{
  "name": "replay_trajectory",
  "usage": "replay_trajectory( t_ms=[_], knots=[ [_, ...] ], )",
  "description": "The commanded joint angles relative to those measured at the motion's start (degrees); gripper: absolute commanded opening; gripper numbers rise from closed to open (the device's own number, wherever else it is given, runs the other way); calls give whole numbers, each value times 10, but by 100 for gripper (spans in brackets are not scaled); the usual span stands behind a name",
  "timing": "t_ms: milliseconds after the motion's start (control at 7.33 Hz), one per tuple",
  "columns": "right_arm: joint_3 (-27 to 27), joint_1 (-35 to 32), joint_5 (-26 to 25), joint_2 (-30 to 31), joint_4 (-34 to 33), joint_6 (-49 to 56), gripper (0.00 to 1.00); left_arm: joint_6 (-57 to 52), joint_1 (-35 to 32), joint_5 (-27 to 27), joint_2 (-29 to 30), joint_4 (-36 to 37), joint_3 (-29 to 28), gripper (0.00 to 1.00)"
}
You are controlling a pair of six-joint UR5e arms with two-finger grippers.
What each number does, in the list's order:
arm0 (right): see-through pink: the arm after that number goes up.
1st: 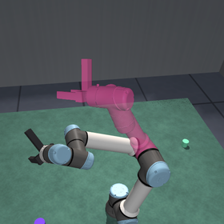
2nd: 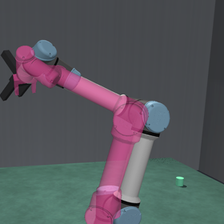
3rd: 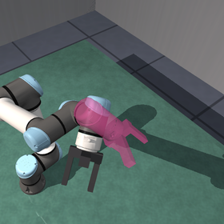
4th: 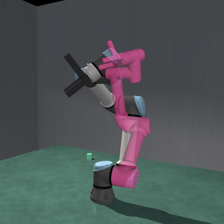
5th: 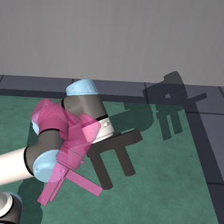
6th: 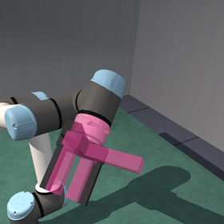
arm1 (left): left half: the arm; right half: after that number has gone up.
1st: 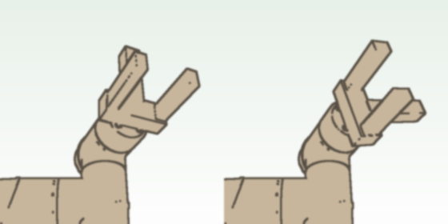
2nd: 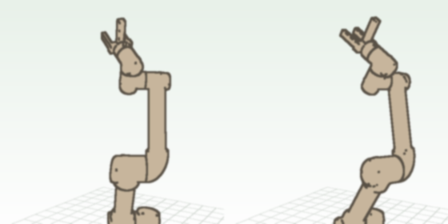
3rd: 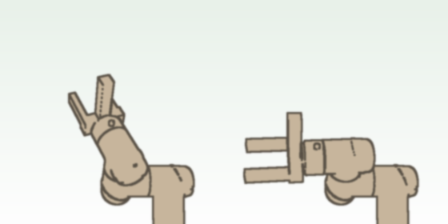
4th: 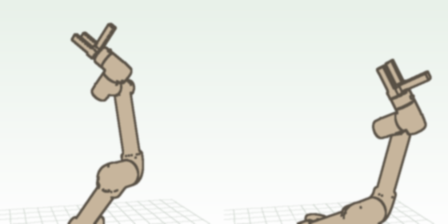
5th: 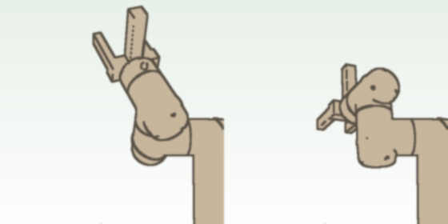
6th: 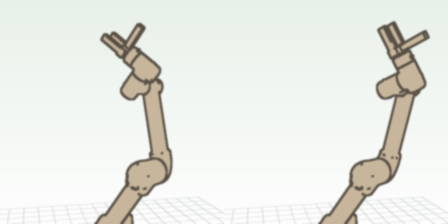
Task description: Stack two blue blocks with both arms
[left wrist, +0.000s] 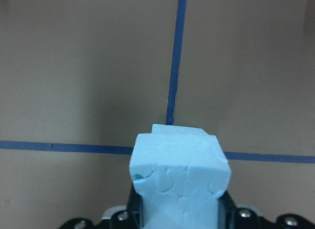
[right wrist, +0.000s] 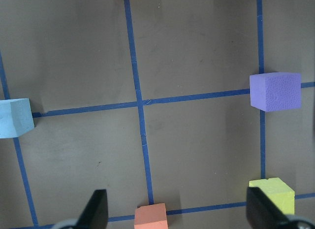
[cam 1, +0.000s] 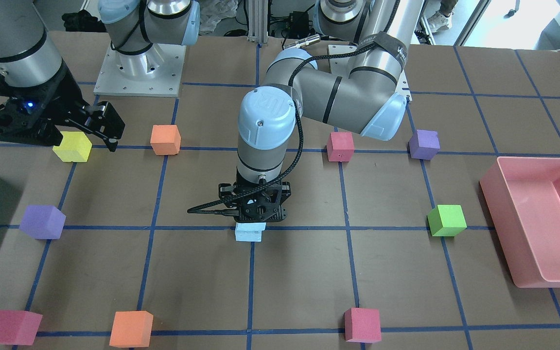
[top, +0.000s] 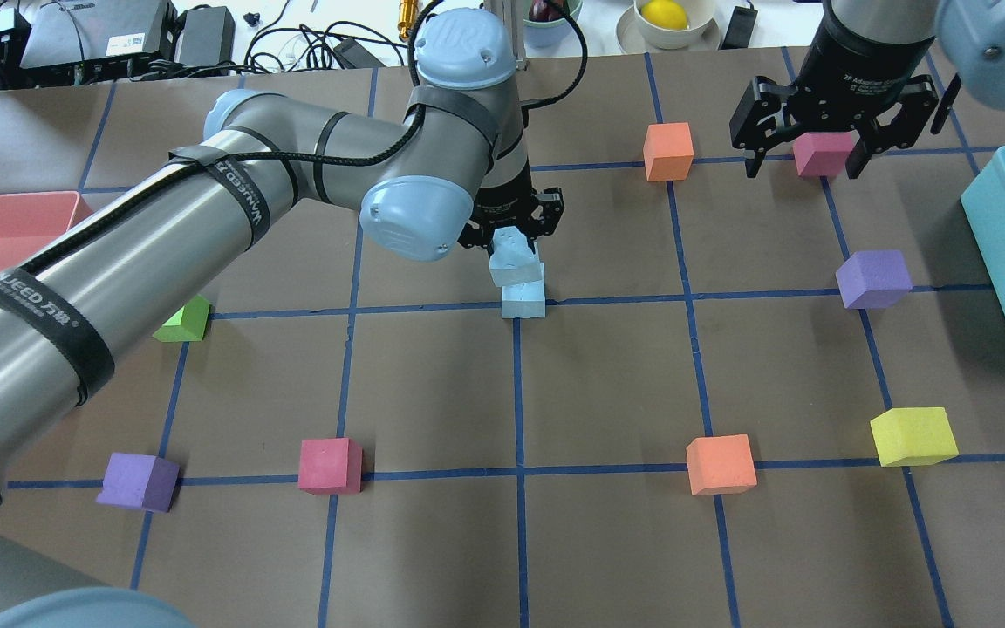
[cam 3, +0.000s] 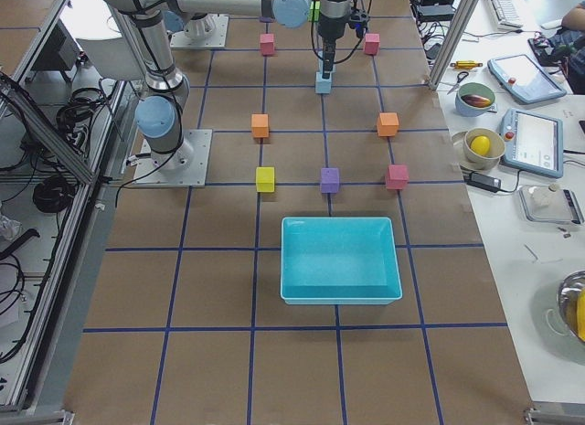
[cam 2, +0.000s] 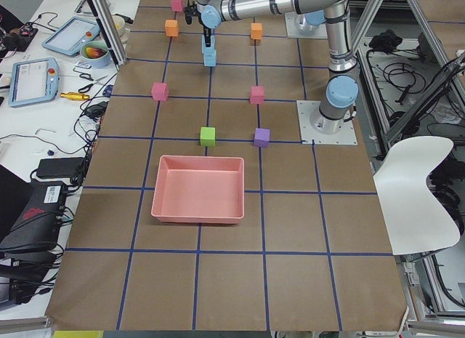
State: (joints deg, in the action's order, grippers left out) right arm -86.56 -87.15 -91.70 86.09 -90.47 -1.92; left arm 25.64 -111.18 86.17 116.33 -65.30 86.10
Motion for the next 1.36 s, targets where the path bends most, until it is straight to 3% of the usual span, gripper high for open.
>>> replay_trajectory(
  t_ms=[0, 409, 545, 682, 818, 1227],
  knots=[
    [1, -14, -1, 7, 0, 0, 100, 9, -6, 0, 8, 0, -2, 0],
    [2, -14, 0, 6, -1, 0, 100, 15, -14, 2, 26, 2, 2, 0],
    [2, -14, -5, 6, -1, 0, 100, -6, -15, 24, 32, 2, 2, 27],
    [1, -14, -7, 6, 0, 0, 100, -14, -17, 47, 35, 13, 2, 70],
    [1, -14, -8, 6, 0, 1, 100, -14, -17, 48, 35, 15, -2, 85],
    [1, -14, 0, 6, -1, 1, 100, -24, -9, 42, 7, 29, -14, 97]
  ],
)
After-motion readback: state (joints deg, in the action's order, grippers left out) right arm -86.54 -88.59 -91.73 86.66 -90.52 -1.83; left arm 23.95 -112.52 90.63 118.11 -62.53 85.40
